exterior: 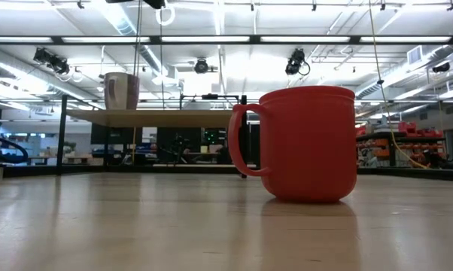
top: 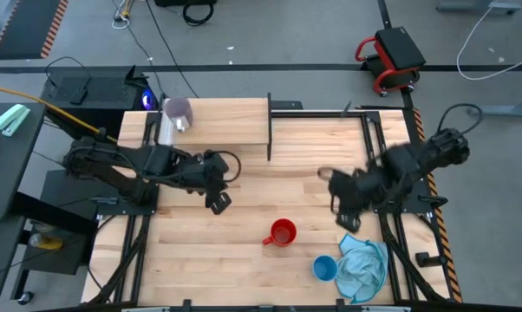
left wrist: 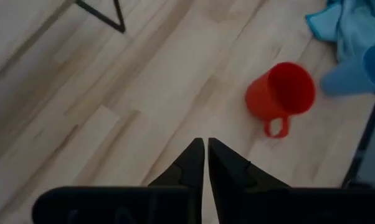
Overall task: Stack small to large cups/mugs on shelf
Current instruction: Put the blue cup on the shelf
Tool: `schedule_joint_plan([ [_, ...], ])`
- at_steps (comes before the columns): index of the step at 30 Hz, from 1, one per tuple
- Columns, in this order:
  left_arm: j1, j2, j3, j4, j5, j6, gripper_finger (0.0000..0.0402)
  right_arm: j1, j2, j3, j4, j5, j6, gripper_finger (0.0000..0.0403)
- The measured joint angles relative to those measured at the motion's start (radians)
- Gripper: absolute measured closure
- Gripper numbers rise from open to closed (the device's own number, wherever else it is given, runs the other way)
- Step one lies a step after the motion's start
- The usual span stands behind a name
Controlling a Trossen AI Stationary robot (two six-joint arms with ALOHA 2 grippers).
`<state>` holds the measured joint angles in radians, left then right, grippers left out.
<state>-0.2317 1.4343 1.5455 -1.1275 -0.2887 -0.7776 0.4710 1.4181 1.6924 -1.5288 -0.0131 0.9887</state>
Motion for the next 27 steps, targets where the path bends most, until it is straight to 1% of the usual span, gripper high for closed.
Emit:
schedule_joint_plan([
  [2,-0.018,0.019,0.0,0.012,-0.019,-0.037,0.0369,0.08,0.027,0.0,-0.042,0.036,0.042,0.033],
  [5,-0.038,0.053,0.0,0.021,-0.036,-0.084,0.0372,0.184,0.055,-0.017,-0.03,0.085,0.086,0.033],
  [7,-0.051,0.086,0.0,0.025,-0.04,-0.104,0.0375,0.231,0.065,-0.046,-0.016,0.108,0.118,0.033],
  [10,-0.075,0.143,-0.001,0.024,-0.051,-0.113,0.038,0.273,0.066,-0.13,-0.01,0.109,0.181,0.033],
  [12,-0.099,0.18,-0.001,0.019,-0.084,-0.151,0.0383,0.293,0.057,-0.203,0.05,0.089,0.206,0.033],
  [15,-0.144,0.219,-0.001,-0.005,-0.14,-0.225,0.0386,0.318,0.037,-0.311,0.229,0.042,0.21,0.033],
  [18,-0.192,0.228,-0.001,-0.077,-0.205,-0.35,0.0388,0.334,0.026,-0.388,0.366,0.031,0.216,0.033],
  [23,-0.28,0.229,-0.002,-0.284,-0.316,-0.64,0.0381,0.341,0.024,-0.439,0.445,0.031,0.212,0.033],
  [25,-0.317,0.222,-0.032,-0.312,-0.341,-0.744,0.0378,0.334,0.024,-0.448,0.464,0.031,0.198,0.033],
  [27,-0.35,0.207,-0.088,-0.293,-0.341,-0.825,0.0375,0.327,0.026,-0.45,0.47,0.031,0.182,0.033],
])
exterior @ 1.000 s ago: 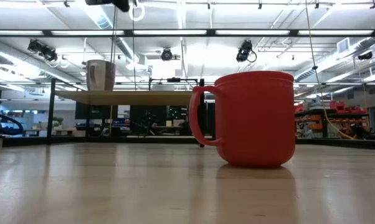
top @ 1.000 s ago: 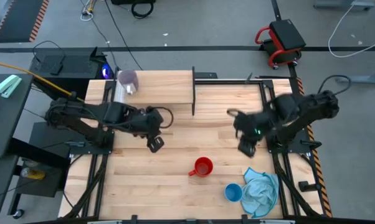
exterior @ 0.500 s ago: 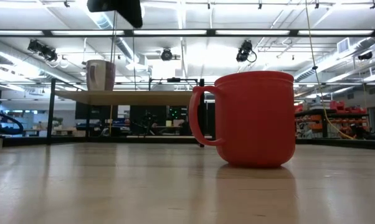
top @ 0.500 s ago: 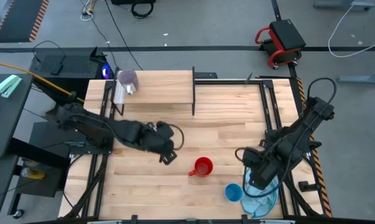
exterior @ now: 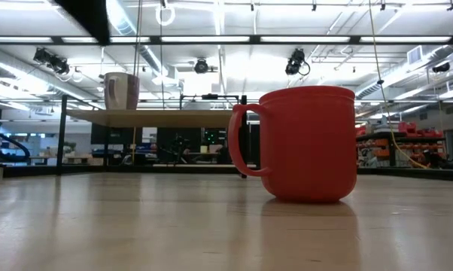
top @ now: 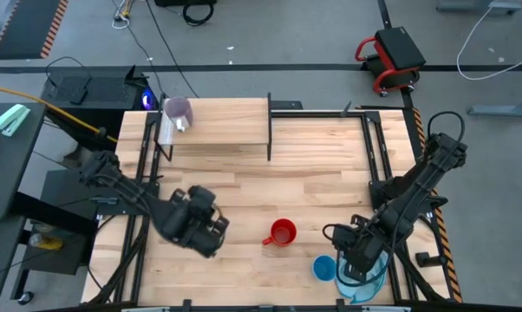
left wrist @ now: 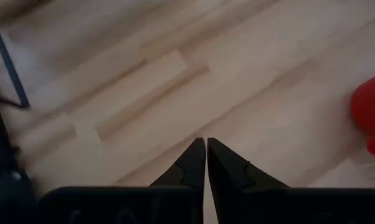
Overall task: Stack small to large cups/mugs on shelf
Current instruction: Put the blue cup on the shelf
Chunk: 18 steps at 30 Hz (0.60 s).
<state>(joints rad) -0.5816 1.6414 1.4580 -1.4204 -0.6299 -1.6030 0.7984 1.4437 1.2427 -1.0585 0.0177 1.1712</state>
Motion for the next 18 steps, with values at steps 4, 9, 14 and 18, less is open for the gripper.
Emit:
schedule_joint_plan([
  [4,-0.05,-0.048,-0.159,0.131,0.017,-0.116,0.0366,-0.028,0.0,0.0,0.018,0.007,-0.023,0.033],
  [9,-0.076,-0.107,-0.35,0.366,0.06,-0.181,0.0353,-0.08,0.014,0.0,0.057,0.007,-0.083,0.033],
  [14,-0.076,-0.141,-0.449,0.502,0.084,-0.185,0.0342,-0.116,0.058,0.0,0.074,-0.001,-0.11,0.033],
  [18,-0.076,-0.141,-0.482,0.519,0.107,-0.187,0.0337,-0.116,0.11,0.0,0.078,-0.028,-0.132,0.033],
])
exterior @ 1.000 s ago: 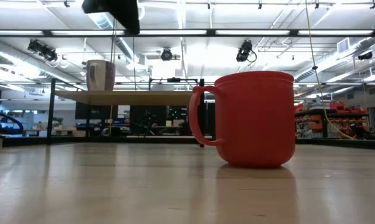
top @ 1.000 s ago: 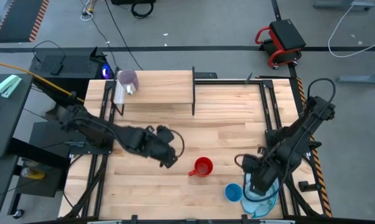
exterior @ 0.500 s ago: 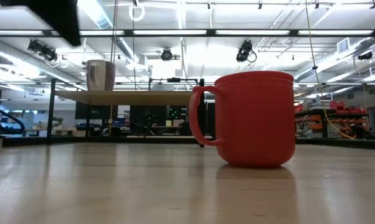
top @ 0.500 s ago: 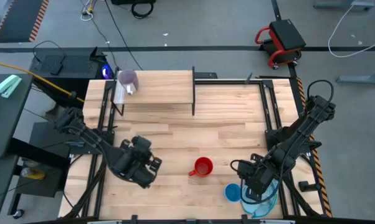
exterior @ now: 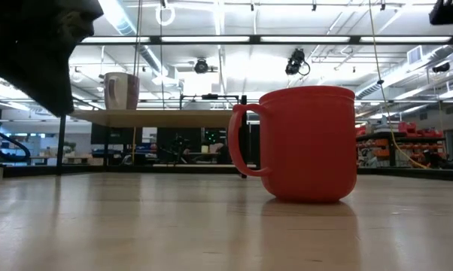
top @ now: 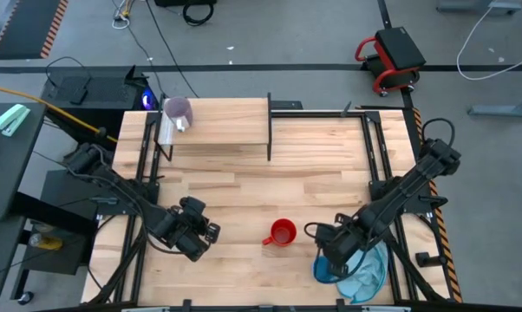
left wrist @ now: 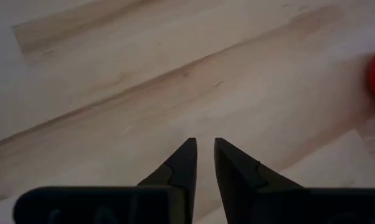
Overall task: Stack small to large cups/mugs on shelf
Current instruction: Put the blue cup on the shelf
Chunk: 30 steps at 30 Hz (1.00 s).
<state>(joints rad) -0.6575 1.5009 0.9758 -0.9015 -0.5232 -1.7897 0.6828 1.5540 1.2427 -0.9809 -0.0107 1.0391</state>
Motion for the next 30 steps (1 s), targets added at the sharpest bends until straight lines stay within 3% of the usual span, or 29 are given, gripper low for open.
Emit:
schedule_joint_plan([
  [17,0.0,0.0,-0.019,0.087,-0.015,0.029,0.034,0.0,0.12,0.0,0.048,-0.024,-0.047,0.033],
  [30,0.0,0.001,-0.019,0.098,-0.023,0.029,0.0341,0.001,0.086,0.0,0.047,-0.009,-0.039,0.033],
])
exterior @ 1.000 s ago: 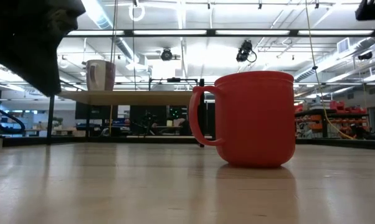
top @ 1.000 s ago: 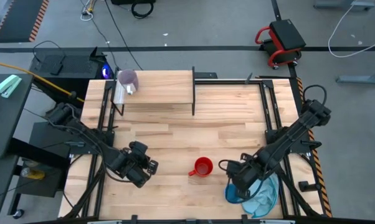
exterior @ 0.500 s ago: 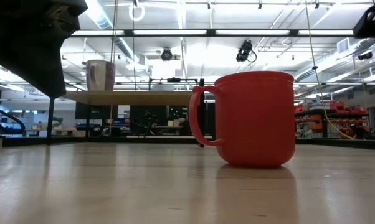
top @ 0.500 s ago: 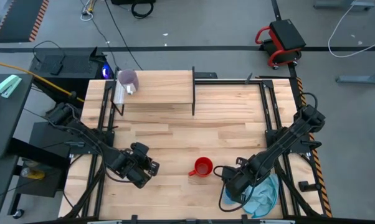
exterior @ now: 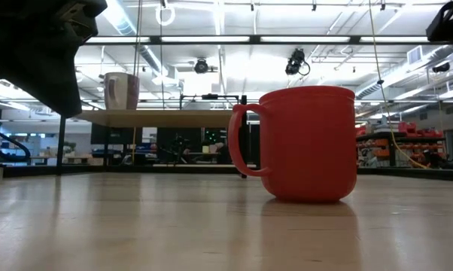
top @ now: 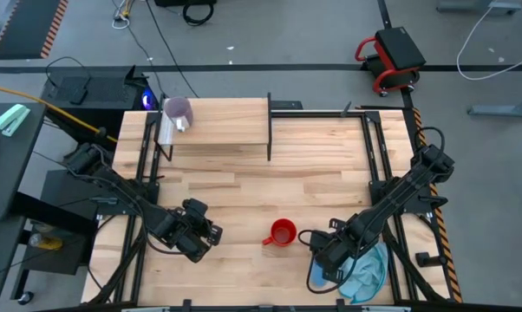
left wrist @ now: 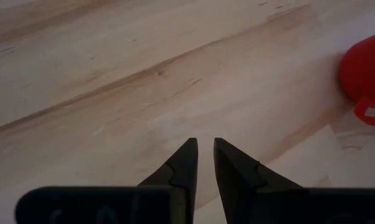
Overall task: Stack small to large cups/mugs on shelf
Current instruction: Put the blue cup on the shelf
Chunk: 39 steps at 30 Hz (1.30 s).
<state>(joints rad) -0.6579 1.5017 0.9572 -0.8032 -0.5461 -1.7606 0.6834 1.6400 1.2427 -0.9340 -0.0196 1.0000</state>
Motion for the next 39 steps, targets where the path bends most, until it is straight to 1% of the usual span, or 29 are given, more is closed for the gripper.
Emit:
schedule_joint_plan([
  [7,0.0,0.001,0.0,0.0,0.0,-0.001,0.0349,0.009,0.003,0.0,0.001,0.004,-0.009,0.033],
  [13,0.0,0.001,0.0,0.007,-0.002,-0.008,0.0345,0.013,0.003,-0.049,0.055,-0.008,-0.009,0.033],
  [16,0.003,0.001,0.0,0.059,-0.004,-0.004,0.0345,0.013,0.003,-0.055,0.052,-0.015,-0.012,0.033],
  [21,0.02,0.001,0.0,0.184,-0.008,0.092,0.0349,0.021,-0.043,-0.055,0.081,-0.061,-0.056,0.033],
  [23,0.027,0.001,0.0,0.219,-0.017,0.12,0.0347,0.025,-0.083,-0.055,0.074,-0.044,-0.058,0.033],
  [26,0.027,0.001,0.0,0.256,-0.039,0.145,0.0341,0.041,-0.174,-0.067,0.103,0.054,-0.041,0.033],
  [28,0.027,0.001,0.0,0.265,-0.041,0.155,0.0338,0.046,-0.251,-0.131,0.197,0.065,-0.021,0.033],
  [33,0.027,0.001,0.0,0.262,-0.041,0.157,0.0333,0.023,-0.439,-0.441,0.547,-0.018,0.129,0.033],
  [36,0.027,0.001,0.0,0.262,-0.041,0.152,0.0335,0.025,-0.541,-0.555,0.693,-0.004,0.185,0.033],
  [39,0.027,0.001,0.0,0.261,-0.041,0.152,0.0333,0.016,-0.605,-0.638,0.708,-0.032,0.208,0.033],
])
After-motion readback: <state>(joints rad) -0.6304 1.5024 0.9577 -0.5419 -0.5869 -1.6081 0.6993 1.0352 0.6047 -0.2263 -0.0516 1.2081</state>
